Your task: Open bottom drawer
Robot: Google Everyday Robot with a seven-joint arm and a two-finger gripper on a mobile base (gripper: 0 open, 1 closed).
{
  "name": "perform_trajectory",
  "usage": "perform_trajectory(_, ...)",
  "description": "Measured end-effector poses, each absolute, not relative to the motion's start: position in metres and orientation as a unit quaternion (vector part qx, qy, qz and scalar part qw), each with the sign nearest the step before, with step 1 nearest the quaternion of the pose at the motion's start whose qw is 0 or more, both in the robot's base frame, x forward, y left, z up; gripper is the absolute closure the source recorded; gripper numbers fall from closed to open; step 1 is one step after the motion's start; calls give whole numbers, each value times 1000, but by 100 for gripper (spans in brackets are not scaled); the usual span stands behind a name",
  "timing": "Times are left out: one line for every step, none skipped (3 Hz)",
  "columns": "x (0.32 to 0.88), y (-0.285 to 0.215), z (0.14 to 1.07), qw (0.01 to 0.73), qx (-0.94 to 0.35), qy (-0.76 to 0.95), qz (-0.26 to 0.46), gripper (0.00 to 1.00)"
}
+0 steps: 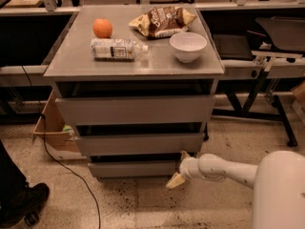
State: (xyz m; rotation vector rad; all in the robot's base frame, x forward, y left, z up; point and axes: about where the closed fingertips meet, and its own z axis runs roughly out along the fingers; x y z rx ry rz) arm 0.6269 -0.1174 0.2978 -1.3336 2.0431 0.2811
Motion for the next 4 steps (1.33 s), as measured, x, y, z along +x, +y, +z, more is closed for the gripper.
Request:
perform_trajectory(626, -118, 292, 332, -512, 785, 110, 0)
perform_trajectory(627, -118, 279, 326, -512, 787, 110, 0)
perform_trajectory(636, -121, 228, 299, -508, 802, 101, 0)
perform_trajectory(642, -124, 177, 284, -503, 811, 94, 0)
